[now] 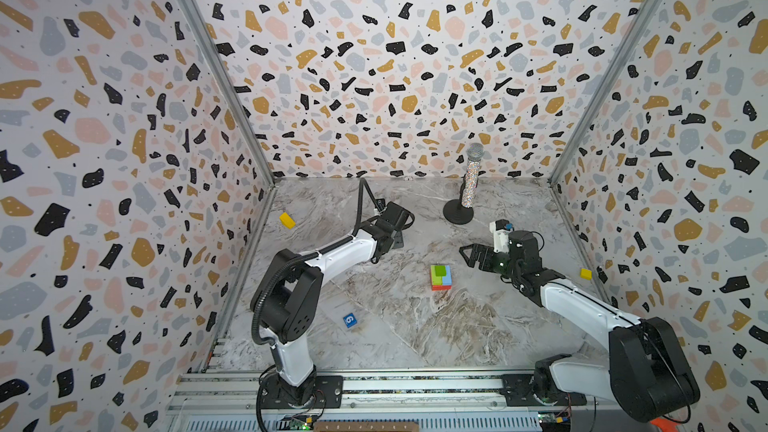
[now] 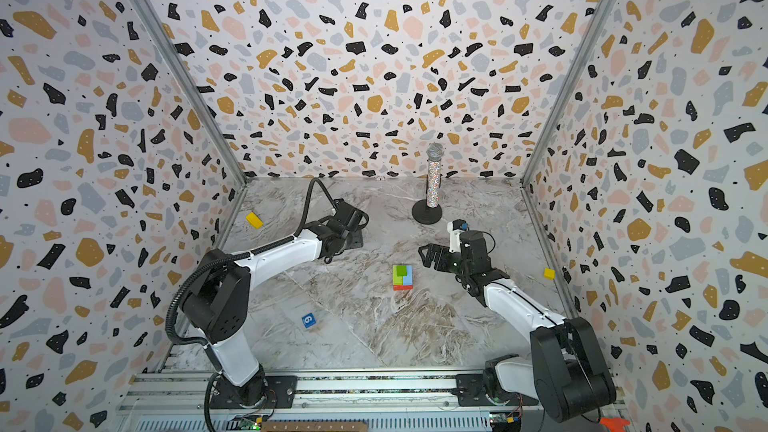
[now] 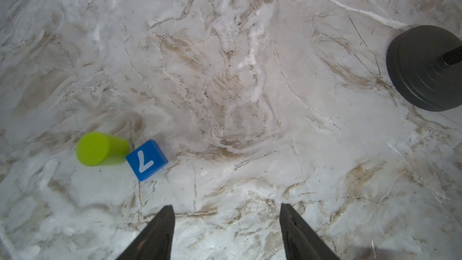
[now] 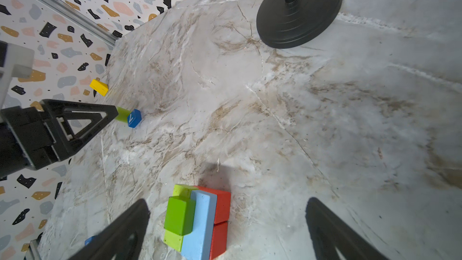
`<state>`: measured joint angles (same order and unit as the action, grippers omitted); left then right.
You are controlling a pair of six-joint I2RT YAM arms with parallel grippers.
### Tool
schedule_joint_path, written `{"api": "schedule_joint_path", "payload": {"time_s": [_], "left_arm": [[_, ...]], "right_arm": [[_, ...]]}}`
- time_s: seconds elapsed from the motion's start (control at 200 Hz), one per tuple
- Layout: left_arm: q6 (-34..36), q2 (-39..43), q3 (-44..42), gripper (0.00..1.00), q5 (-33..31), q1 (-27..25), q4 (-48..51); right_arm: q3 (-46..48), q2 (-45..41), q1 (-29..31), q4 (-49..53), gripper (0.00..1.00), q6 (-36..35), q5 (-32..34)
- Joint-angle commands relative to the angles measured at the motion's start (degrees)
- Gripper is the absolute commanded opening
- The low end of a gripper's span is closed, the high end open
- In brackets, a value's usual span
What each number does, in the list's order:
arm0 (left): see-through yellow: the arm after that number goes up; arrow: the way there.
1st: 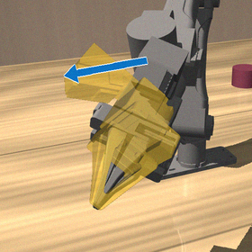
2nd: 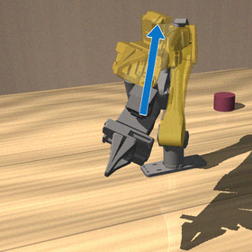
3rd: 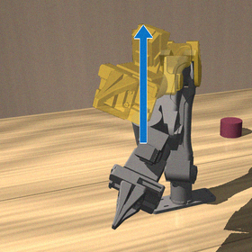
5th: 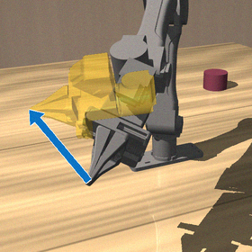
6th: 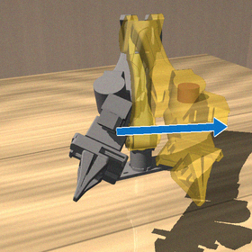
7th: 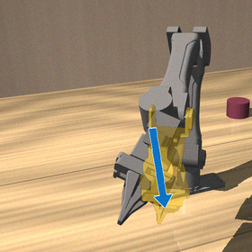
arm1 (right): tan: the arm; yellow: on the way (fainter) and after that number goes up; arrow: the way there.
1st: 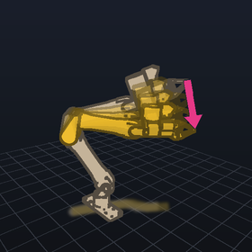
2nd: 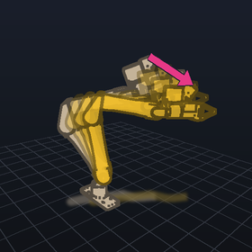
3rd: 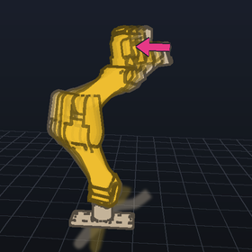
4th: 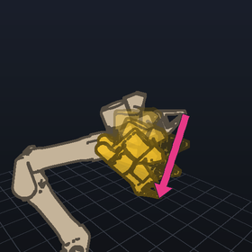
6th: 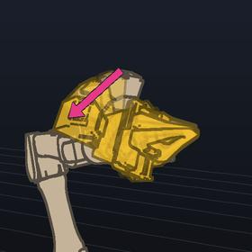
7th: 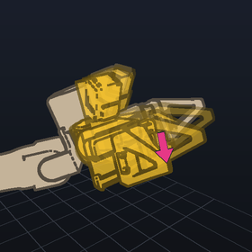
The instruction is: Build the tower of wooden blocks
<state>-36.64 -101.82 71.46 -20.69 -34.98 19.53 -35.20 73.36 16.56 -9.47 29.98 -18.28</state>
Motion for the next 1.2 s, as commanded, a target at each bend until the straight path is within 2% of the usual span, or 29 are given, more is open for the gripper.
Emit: {"api": "schedule_joint_path", "payload": {"time_s": [0.0,0.145,0.22,0.27,0.41,0.501,0.641,0.871,1.196], "left_arm": [[1.0,1.6,-1.9,0.73,-1.3,0.1,-4.2],[2.5,2.2,-3.4,0.8,-1.7,0.1,-6.0],[2.7,3.1,-4.9,0.83,-1.3,0.1,-7.6],[2.5,4.2,-6.5,0.85,-0.6,0.1,-9.2],[2.6,7.3,-10.8,0.96,2.7,-0.3,-13.5],[3.6,9.1,-12.3,0.97,1.5,-1.3,-13.4],[3.7,13.7,-17.6,0.98,0.6,-3.6,-16.4],[4.4,19.2,-24.0,0.98,0.3,-6.6,-19.6],[4.1,19.6,-26.9,0.99,1.9,-8.6,-22.9]], "right_arm": [[-3.2,0.2,-0.2,2.6,0.99,-2.3,2.6],[-6.3,1.4,-1.4,8.4,0.99,-3.4,9.4],[-7.2,2.2,-5.9,9.8,1.0,-1.7,6.6],[-7.8,2.6,-9.4,10.5,0.96,-0.8,4.7],[-13.2,3.6,-16.3,18.0,0.94,-2.7,9.5],[-16.6,5.3,-21.6,22.2,0.94,-3.6,10.4],[-20.2,8.8,-25.8,26.0,0.94,-4.2,15.5],[-25.0,14.9,-28.1,30.3,0.93,-5.1,25.1],[-24.2,17.0,-34.4,29.2,1.0,-6.3,30.0]]}}
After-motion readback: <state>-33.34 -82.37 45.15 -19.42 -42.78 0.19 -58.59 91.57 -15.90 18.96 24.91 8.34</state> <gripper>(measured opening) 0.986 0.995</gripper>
